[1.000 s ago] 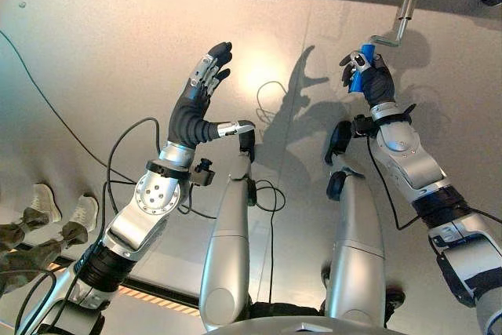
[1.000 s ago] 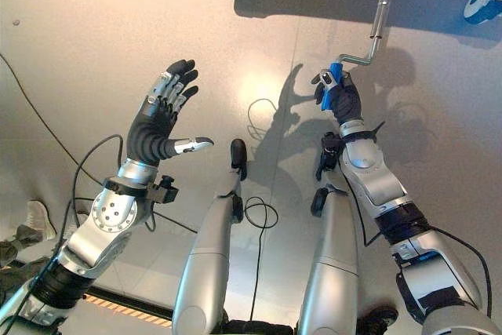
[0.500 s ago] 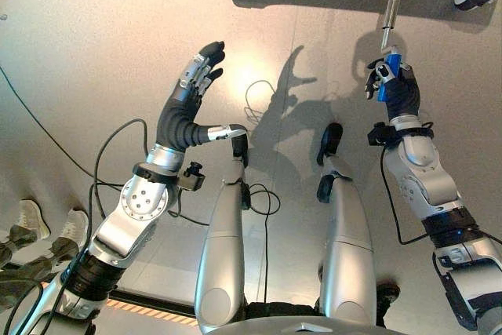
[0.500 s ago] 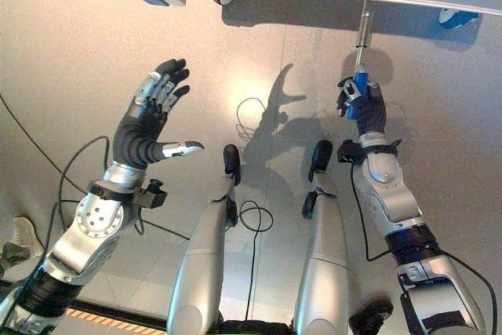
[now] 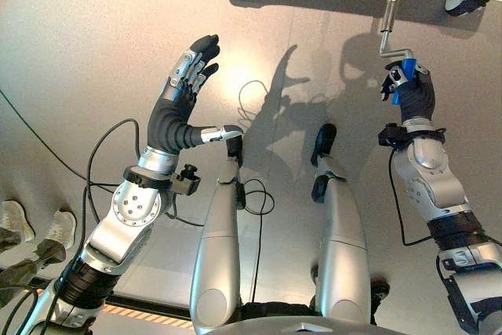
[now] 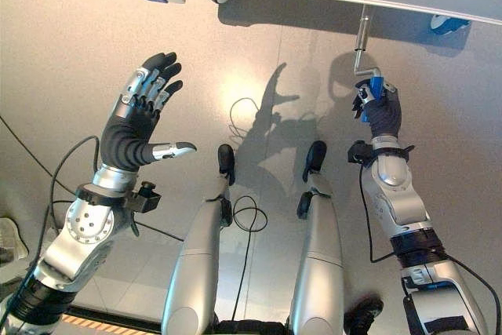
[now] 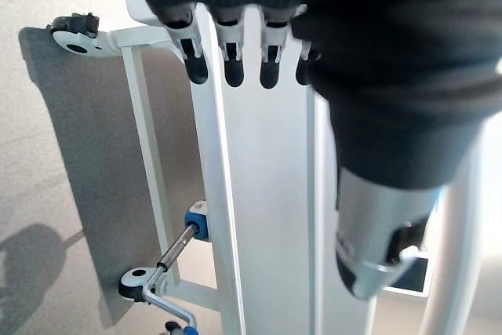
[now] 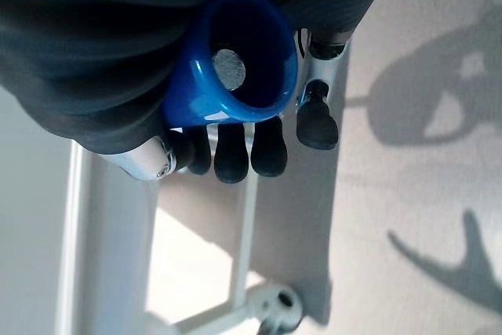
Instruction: Raise the hospital bed
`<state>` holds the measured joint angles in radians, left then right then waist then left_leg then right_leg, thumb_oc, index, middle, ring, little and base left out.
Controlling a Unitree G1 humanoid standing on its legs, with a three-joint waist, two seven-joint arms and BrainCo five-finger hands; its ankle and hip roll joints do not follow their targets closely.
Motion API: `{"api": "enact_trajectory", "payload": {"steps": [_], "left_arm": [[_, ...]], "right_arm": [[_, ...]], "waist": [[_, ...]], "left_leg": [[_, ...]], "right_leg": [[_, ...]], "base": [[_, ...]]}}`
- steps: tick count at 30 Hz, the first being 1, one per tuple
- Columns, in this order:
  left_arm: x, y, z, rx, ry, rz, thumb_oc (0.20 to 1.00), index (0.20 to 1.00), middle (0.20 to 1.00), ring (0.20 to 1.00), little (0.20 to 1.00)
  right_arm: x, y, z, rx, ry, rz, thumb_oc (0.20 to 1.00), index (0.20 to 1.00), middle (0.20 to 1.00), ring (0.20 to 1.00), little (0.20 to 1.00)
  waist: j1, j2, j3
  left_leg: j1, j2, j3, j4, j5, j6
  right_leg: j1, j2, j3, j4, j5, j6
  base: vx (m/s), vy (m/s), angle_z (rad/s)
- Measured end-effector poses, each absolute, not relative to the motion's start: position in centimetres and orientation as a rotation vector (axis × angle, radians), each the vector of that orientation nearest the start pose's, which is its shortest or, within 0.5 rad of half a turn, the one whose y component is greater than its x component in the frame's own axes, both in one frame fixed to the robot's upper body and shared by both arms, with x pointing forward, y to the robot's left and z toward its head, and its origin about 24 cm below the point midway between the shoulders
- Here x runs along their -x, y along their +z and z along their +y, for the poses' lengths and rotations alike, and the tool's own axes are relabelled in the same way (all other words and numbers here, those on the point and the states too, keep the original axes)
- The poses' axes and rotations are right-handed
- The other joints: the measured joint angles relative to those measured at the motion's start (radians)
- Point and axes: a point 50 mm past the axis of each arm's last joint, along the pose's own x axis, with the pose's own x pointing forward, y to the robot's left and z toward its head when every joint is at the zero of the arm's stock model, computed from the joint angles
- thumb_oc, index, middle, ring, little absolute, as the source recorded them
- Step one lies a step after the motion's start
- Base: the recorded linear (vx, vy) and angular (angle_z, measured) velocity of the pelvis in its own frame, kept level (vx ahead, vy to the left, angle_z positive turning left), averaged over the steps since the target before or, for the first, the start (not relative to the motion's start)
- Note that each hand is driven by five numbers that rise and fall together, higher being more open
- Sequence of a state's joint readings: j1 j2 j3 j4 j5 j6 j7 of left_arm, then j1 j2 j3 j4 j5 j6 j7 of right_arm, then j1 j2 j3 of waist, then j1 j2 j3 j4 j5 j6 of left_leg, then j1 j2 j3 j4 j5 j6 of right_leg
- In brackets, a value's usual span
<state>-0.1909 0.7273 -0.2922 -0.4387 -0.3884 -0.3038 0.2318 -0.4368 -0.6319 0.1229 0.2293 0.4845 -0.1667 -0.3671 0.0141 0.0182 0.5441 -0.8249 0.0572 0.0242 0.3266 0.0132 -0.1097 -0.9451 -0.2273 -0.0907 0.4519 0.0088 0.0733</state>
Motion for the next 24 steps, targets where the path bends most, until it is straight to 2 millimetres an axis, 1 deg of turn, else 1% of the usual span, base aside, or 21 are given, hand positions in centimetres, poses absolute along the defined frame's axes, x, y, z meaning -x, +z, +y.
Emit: {"api": "enact_trajectory", "payload": {"steps": [3, 9, 10, 12, 15, 18, 19, 21, 22, 24], "left_arm": [[-23.3, 19.6, 15.4, -0.143, -0.331, -0.712, 1.0, 1.0, 1.0, 1.0, 1.0], [-23.3, 19.5, 15.3, -0.124, -0.34, -0.7, 1.0, 1.0, 1.0, 1.0, 1.0], [-23.3, 19.4, 15.2, -0.126, -0.345, -0.696, 1.0, 1.0, 1.0, 1.0, 1.0], [-23.3, 19.3, 15.2, -0.148, -0.362, -0.685, 1.0, 1.0, 1.0, 1.0, 1.0], [-23.3, 19.1, 14.7, -0.152, -0.391, -0.676, 1.0, 1.0, 1.0, 1.0, 1.0], [-23.2, 18.8, 14.4, -0.143, -0.408, -0.662, 1.0, 1.0, 1.0, 1.0, 1.0], [-23.3, 18.8, 14.2, -0.142, -0.416, -0.663, 1.0, 1.0, 1.0, 1.0, 1.0], [-23.3, 18.8, 14.1, -0.142, -0.42, -0.665, 1.0, 1.0, 1.0, 1.0, 1.0], [-23.3, 18.9, 13.9, -0.142, -0.428, -0.67, 1.0, 1.0, 1.0, 1.0, 1.0], [-23.4, 18.9, 13.6, -0.141, -0.442, -0.67, 1.0, 1.0, 1.0, 1.0, 1.0]], "right_arm": [[-32.4, 15.9, -25.9, 0.14, -0.331, -0.352, 0.2, 0.2, 0.2, 0.2, 0.2], [-32.8, 15.6, -26.9, 0.168, -0.386, -0.345, 0.2, 0.2, 0.2, 0.2, 0.2], [-33.1, 15.3, -27.6, 0.186, -0.414, -0.331, 0.2, 0.2, 0.2, 0.2, 0.2], [-33.2, 15.2, -27.9, 0.193, -0.429, -0.319, 0.2, 0.2, 0.2, 0.2, 0.2], [-33.9, 14.4, -29.2, 0.205, -0.487, -0.269, 0.2, 0.2, 0.2, 0.2, 0.2], [-34.2, 13.9, -29.7, 0.211, -0.511, -0.236, 0.2, 0.2, 0.2, 0.2, 0.2], [-34.5, 13.7, -30.2, 0.218, -0.537, -0.201, 0.2, 0.2, 0.2, 0.2, 0.2], [-34.9, 13.5, -30.6, 0.222, -0.555, -0.174, 0.2, 0.2, 0.2, 0.2, 0.2], [-35.4, 13.1, -31.1, 0.236, -0.583, -0.123, 0.2, 0.2, 0.2, 0.2, 0.2], [-35.6, 13.0, -31.5, 0.238, -0.601, -0.089, 0.2, 0.2, 0.2, 0.2, 0.2]], "waist": [[0.0, -0.002, 0.0], [-0.002, -0.01, -0.002], [-0.002, -0.014, -0.002], [-0.002, -0.02, -0.002], [-0.001, -0.021, -0.002], [0.0, -0.021, -0.002], [0.003, -0.022, -0.002], [0.004, -0.022, -0.002], [0.009, -0.021, -0.002], [0.015, -0.021, -0.003]], "left_leg": [[-0.001, -0.01, 0.002, 0.008, -0.004, 0.007], [-0.009, -0.016, 0.008, 0.013, -0.008, 0.015], [-0.008, -0.017, 0.014, 0.013, -0.009, 0.018], [-0.008, -0.018, 0.023, 0.013, -0.012, 0.021], [-0.008, -0.02, 0.025, 0.017, -0.014, 0.025], [-0.009, -0.023, 0.024, 0.019, -0.015, 0.026], [-0.009, -0.024, 0.025, 0.021, -0.015, 0.028], [-0.01, -0.026, 0.024, 0.023, -0.014, 0.028], [-0.011, -0.026, 0.024, 0.023, -0.013, 0.03], [-0.013, -0.031, 0.025, 0.025, -0.013, 0.031]], "right_leg": [[0.002, -0.009, 0.006, -0.004, 0.006, 0.008], [0.002, -0.011, 0.018, -0.033, 0.026, 0.018], [0.002, -0.012, 0.023, -0.036, 0.028, 0.02], [0.0, -0.013, 0.025, -0.038, 0.029, 0.022], [0.001, -0.017, 0.027, -0.039, 0.03, 0.024], [0.001, -0.02, 0.027, -0.038, 0.031, 0.025], [0.001, -0.021, 0.028, -0.038, 0.032, 0.027], [0.002, -0.023, 0.028, -0.038, 0.033, 0.028], [0.001, -0.025, 0.029, -0.037, 0.034, 0.03], [0.001, -0.026, 0.028, -0.038, 0.035, 0.031]], "base": [[0.0, 0.0, 0.0], [0.0, 0.002, -0.04], [0.0, 0.004, -0.07], [0.0, -0.005, -0.05], [0.0, 0.0, 0.0], [0.0, 0.0, 0.0], [0.0, 0.0, 0.0], [0.0, 0.0, 0.0], [0.0, 0.0, 0.0], [0.0, 0.0, 0.0]]}}
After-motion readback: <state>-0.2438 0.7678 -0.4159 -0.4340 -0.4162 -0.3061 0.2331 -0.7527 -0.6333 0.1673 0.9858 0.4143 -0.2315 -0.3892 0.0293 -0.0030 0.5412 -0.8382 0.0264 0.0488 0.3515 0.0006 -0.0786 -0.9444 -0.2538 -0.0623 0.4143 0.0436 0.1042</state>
